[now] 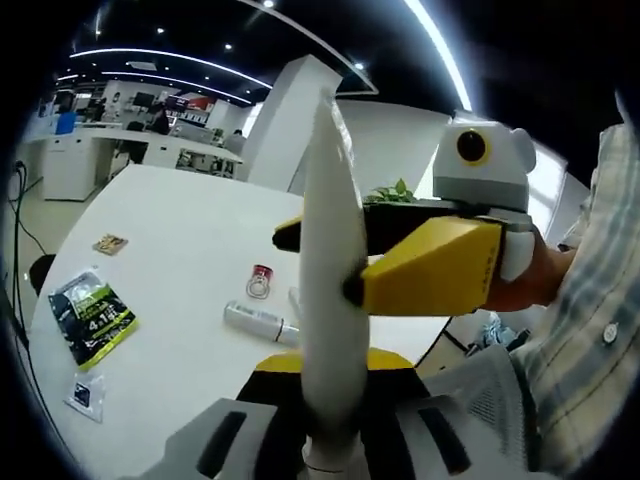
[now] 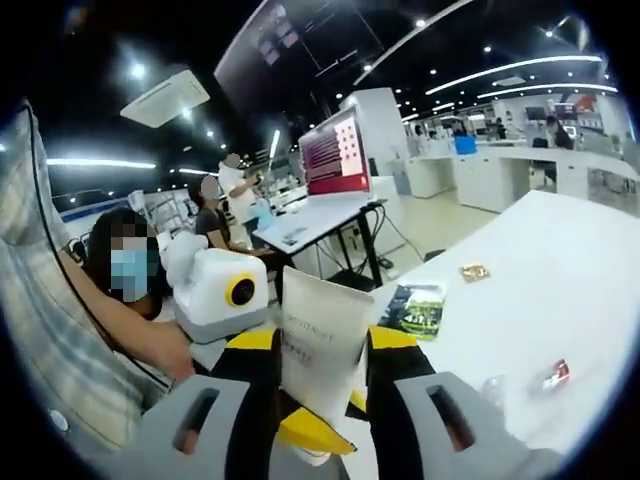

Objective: Arrange the skincare products in the storage area until every visible bottle or jar stands upright without overlapping.

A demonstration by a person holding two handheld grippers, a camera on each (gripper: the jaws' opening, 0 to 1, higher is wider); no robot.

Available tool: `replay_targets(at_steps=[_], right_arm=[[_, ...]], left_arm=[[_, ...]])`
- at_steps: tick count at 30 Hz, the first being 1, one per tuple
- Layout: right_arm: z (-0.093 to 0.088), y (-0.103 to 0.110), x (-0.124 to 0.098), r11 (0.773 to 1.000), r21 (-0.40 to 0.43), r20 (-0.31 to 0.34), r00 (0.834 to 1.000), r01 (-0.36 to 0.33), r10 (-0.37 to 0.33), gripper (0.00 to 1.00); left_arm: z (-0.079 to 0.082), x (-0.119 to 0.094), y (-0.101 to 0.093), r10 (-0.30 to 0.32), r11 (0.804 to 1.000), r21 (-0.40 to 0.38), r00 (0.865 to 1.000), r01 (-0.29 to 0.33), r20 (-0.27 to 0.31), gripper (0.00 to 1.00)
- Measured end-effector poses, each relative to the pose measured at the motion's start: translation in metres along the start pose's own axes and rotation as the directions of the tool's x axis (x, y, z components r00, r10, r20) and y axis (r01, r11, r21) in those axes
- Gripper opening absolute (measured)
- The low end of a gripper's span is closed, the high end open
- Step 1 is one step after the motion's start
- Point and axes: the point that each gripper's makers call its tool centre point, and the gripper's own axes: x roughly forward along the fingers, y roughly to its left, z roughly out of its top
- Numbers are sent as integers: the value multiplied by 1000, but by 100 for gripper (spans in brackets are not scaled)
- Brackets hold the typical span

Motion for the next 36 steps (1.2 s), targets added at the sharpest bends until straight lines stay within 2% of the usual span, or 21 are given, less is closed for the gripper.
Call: replay_targets(at_steps=[6,9,13,20,30,32,36], right_arm=[[-14,2,10,994,106,-49,998,37,-32,41],[-20,-2,16,988,132,-68,995,82,-74,45],[-25,-9,20,975,172,-90,988,141,-127,40],[-34,-11,25,964,196,-118,980,181,-161,40],[-33,-6,17,980,129,-123,983,148,-132,36],[-29,-5,14,982,120,-118,984,147,-133,36],[-20,-4,8,982,98,-121,982,159,-147,35]], left_arm=[[-7,2,6,70,996,66,997,-67,-45,17],[-11,3,9,101,991,89,993,-95,-63,17],[-12,2,12,128,987,108,989,-119,-72,17],[-18,1,18,193,973,145,976,-177,-104,18],[-13,3,17,231,945,254,970,-205,-74,20],[-8,2,17,234,935,285,971,-212,-43,21],[2,2,12,203,939,283,979,-196,5,22]])
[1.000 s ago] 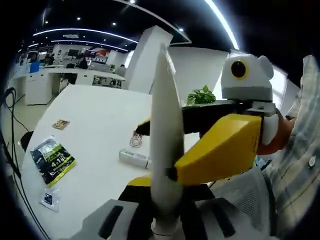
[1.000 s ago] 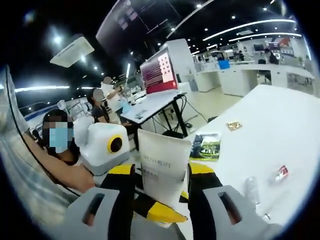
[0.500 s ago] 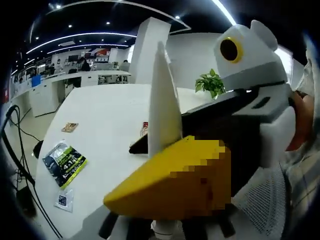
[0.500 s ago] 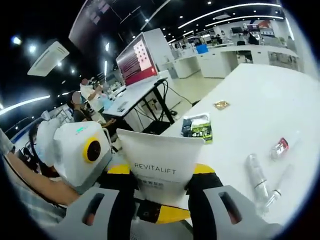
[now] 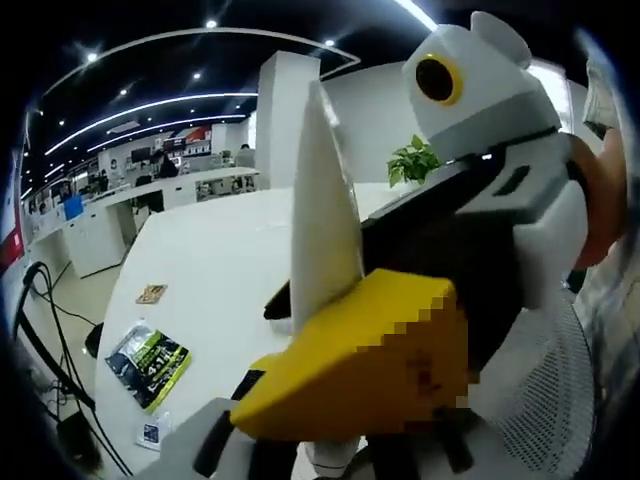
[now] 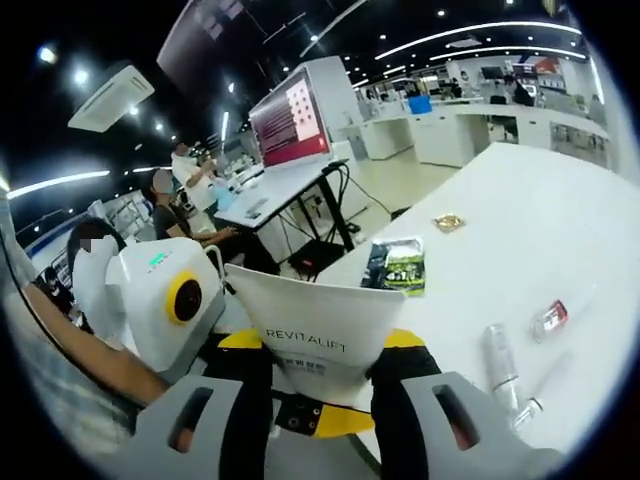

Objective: Arrange the skincare products in the storage area until every visible bottle or jar stands upright without overlapping.

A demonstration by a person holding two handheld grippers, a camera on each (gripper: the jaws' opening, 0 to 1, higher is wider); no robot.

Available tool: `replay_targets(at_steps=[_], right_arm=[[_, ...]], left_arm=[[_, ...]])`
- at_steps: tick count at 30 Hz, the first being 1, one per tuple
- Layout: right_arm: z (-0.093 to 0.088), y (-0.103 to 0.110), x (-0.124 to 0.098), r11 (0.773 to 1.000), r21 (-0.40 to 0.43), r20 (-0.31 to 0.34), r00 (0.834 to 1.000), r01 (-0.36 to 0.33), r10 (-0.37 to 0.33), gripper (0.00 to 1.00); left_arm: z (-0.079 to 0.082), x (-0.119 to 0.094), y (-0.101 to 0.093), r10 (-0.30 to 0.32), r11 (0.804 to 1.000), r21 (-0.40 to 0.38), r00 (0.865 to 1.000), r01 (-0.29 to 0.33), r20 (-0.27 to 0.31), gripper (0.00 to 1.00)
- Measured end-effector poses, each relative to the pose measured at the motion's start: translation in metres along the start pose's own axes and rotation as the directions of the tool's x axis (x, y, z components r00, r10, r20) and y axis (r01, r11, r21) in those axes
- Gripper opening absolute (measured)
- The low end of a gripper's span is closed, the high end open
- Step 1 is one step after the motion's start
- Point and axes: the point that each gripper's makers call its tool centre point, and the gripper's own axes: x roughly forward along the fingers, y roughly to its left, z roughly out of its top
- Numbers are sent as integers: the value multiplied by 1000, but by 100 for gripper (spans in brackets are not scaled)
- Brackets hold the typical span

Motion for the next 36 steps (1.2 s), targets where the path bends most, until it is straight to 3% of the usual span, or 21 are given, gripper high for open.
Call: replay_targets(at_steps=[6,19,31,36], right_arm=[[4,-5,-4,998,55,6,999,36,-36,35],[18,-2,-6,995,11,28,995,96,-96,35],[22,-4,-9,989,3,44,988,147,-147,36],[25,-9,-17,985,26,79,982,168,-170,36]], left_arm=[[6,-1,-2,-25,1000,1,999,25,36,23],[13,-4,3,-4,1000,29,997,1,82,24],[7,-2,3,-25,999,27,999,23,48,25],[5,-1,0,-44,999,26,998,43,41,25]])
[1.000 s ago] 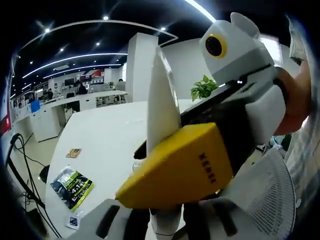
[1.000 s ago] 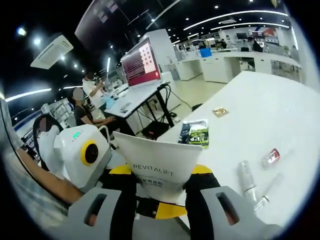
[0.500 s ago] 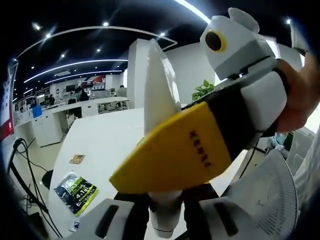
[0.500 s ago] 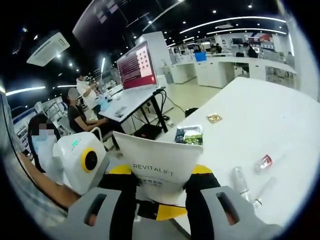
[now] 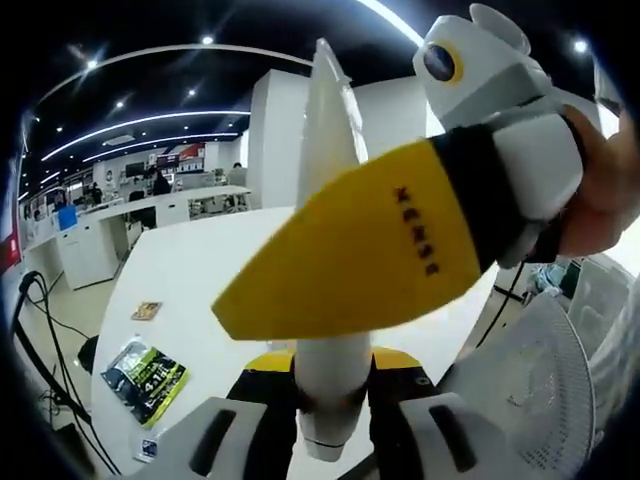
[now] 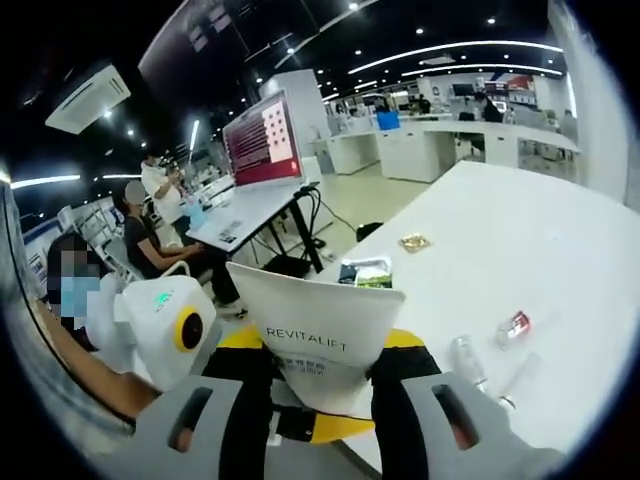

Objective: Arrange the skincare products in the storage area until every visible bottle or jar stands upright without overlapping.

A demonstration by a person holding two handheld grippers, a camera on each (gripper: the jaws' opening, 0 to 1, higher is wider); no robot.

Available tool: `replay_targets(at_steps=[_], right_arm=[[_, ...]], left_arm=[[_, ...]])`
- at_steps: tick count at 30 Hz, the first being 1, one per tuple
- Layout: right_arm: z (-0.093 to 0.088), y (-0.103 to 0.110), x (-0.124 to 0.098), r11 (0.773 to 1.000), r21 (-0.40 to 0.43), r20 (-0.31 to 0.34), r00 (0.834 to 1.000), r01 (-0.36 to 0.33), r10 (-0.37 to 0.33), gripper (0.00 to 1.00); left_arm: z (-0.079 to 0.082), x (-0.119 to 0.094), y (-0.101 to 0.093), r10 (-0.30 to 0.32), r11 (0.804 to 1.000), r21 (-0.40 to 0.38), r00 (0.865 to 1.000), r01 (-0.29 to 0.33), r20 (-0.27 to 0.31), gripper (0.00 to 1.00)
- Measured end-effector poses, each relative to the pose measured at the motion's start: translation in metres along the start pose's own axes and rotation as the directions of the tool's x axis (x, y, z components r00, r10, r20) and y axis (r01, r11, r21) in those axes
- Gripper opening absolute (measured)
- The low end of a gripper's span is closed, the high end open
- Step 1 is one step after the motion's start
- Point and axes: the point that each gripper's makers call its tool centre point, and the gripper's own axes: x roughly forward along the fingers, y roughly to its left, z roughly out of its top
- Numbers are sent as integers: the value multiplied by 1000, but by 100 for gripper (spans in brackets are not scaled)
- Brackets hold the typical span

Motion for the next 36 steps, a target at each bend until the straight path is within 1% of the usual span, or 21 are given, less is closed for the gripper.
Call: replay_targets(at_steps=[4,7,8,11,13,14,15,16,18,19,20,22,25,27,28,29,30,31,33,34,36], right_arm=[[4,-6,-9,1000,19,44,999,14,-15,36],[10,-14,-16,999,41,78,996,28,-32,36],[12,-17,-18,999,40,90,995,37,-40,35],[18,-25,-28,998,49,122,991,51,-56,36],[22,-33,-36,996,62,146,987,63,-72,36],[22,-37,-39,995,69,154,985,70,-80,36],[22,-41,-41,995,71,156,984,75,-86,36],[22,-45,-42,994,72,159,983,82,-93,36],[22,-61,-44,991,82,166,979,104,-116,36],[21,-66,-44,990,85,166,978,111,-124,36],[20,-72,-44,989,86,163,978,120,-133,36],[20,-86,-44,985,85,153,975,147,-159,36],[25,-108,-44,981,78,150,971,176,-186,36],[29,-121,-42,978,72,140,969,196,-205,36],[31,-129,-41,976,65,134,967,207,-215,36],[34,-139,-40,973,54,130,965,223,-229,36],[38,-150,-39,970,47,129,962,238,-243,36],[39,-154,-38,969,45,128,960,243,-247,36],[42,-174,-35,961,38,115,954,273,-275,36],[43,-184,-33,956,32,103,951,291,-293,36],[45,-201,-29,948,23,89,944,318,-319,36]], left_arm=[[-4,1,0,-20,999,-28,1000,19,-15,27],[-10,3,-2,-47,996,-82,998,44,-41,28],[-14,3,-1,-50,994,-95,997,44,-61,28],[-11,-2,-3,-71,991,-113,996,65,-47,29],[-8,-2,-2,-71,992,-111,997,66,-44,31],[-10,-3,-1,-70,995,-71,995,65,-73,32],[-14,-7,9,-34,998,45,992,40,-121,32],[-15,-9,16,-5,997,76,990,16,-138,32],[-15,-17,23,5,998,63,992,3,-127,32],[-15,-21,30,29,997,73,991,-19,-129,32],[-18,-27,41,76,990,129,987,-58,-141,32],[-24,-31,53,128,975,202,978,-93,-166,32],[-37,-25,53,123,970,232,975,-78,-185,31],[-46,-19,51,123,964,260,968,-64,-220,27],[-44,-18,51,135,945,320,966,-59,-219,23],[-41,-18,51,141,942,330,969,-67,-204,23],[-31,-18,49,133,941,327,980,-80,-145,23],[-29,-19,48,131,945,317,984,-86,-123,23],[-40,-18,49,138,942,327,974,-73,-180,23],[-51,-18,49,137,944,326,962,-55,-236,23],[-50,-18,54,155,943,325,961,-75,-228,23]])
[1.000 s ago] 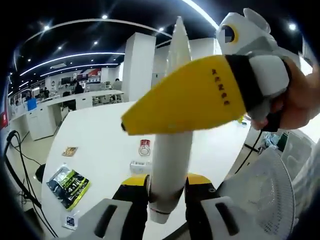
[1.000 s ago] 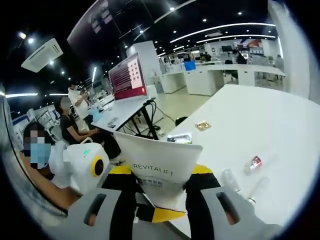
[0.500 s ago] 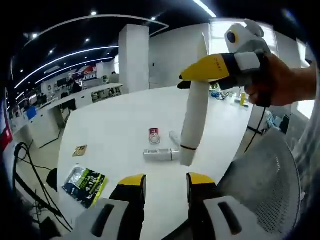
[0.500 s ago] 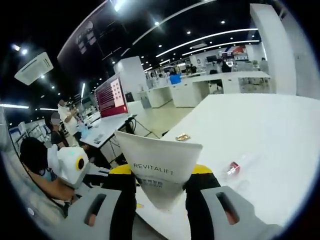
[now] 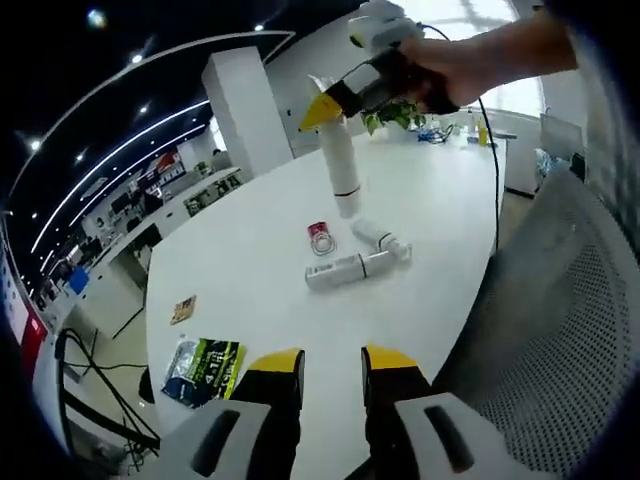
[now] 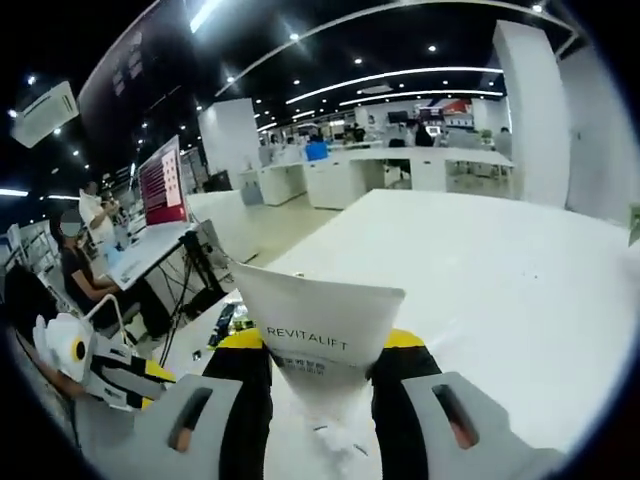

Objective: Arrange the skincare products in the storage area until every visible bottle or jar stands upright without overlapping.

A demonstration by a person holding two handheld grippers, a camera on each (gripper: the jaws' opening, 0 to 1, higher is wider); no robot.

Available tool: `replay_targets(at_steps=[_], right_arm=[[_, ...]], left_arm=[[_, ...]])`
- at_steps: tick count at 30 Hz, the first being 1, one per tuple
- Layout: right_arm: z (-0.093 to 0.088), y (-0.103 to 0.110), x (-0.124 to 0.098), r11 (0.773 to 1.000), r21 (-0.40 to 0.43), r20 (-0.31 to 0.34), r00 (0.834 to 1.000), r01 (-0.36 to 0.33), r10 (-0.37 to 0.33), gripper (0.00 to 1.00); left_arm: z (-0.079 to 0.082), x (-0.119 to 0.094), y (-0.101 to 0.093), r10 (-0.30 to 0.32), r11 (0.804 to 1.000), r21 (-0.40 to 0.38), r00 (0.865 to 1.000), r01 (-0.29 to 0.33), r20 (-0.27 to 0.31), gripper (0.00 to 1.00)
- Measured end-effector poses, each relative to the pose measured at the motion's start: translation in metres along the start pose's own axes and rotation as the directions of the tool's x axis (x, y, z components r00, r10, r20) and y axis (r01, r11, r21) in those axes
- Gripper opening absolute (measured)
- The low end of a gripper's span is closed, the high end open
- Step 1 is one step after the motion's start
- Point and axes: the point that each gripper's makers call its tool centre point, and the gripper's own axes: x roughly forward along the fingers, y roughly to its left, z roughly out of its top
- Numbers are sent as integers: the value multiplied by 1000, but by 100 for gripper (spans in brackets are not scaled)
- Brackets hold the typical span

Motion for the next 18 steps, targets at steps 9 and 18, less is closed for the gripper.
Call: replay_targets(at_steps=[9,18], right_arm=[[1,-49,28,995,-5,-28,995,98,-98,36],[-12,-103,47,981,-27,-84,977,192,-194,36]], left_arm=[[-9,1,4,20,999,-24,999,-21,-40,23],[-10,2,3,12,999,-37,999,-13,-47,23]])
